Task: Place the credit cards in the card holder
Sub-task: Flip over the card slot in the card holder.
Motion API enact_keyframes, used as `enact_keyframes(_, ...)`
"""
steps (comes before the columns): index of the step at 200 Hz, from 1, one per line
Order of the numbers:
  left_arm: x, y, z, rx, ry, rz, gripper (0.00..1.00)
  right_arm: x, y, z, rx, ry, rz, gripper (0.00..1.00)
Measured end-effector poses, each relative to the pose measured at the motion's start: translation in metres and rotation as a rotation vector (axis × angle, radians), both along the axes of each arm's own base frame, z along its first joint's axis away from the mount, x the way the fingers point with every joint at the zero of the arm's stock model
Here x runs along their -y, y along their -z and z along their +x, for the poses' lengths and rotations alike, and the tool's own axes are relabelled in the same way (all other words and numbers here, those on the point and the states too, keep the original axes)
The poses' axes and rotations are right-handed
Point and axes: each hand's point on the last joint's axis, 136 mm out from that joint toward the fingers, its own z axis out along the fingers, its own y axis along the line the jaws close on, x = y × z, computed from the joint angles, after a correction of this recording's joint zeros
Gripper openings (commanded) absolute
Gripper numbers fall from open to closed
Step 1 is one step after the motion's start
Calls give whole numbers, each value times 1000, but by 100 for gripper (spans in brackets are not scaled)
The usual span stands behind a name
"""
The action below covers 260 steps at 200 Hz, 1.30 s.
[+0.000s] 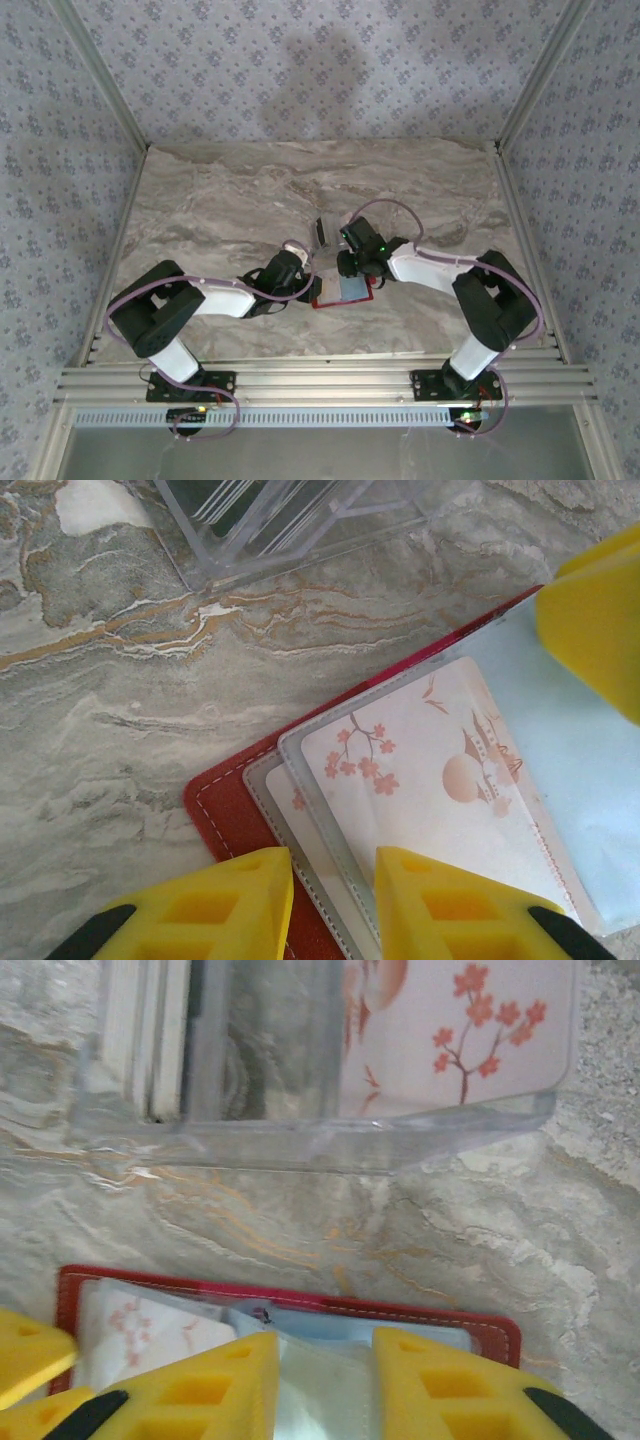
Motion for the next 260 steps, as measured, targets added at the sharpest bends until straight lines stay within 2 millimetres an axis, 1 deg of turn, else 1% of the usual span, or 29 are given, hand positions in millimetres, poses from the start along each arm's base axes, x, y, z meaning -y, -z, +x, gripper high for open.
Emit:
enact_keyframes(37,0,0,0,0,0,0,30,-4,-6,-5,-2,-20,34,34)
enact_keyframes(64,0,0,0,0,0,0,29,-5,-5,-10,-3,-29,25,33)
enact_keyframes(100,0,0,0,0,0,0,29,-16,-5,-23,4,-69,10,34)
enact_keyframes(123,0,0,0,0,0,0,30,-20,-2,-31,-6,-90,9,38)
enact_keyframes(142,0,0,0,0,1,-1,30,-19,3,-39,-23,-98,13,45)
enact_keyframes(169,0,0,0,-1,2,-2,30,-18,10,-49,-54,-110,38,52)
enact_keyframes(184,0,0,0,-1,2,-3,30,-20,10,-54,-67,-119,67,54)
enact_keyframes(205,0,0,0,-3,2,-6,30,-25,6,-59,-73,-143,121,55)
enact_keyframes(232,1,-1,0,-4,4,-8,30,-31,-4,-62,-69,-161,188,53)
enact_keyframes(248,1,-1,0,-5,4,-8,30,-30,-9,-60,-64,-155,217,49)
enact_keyframes(260,0,0,0,-7,3,-10,30,-29,-11,-59,-61,-145,230,43)
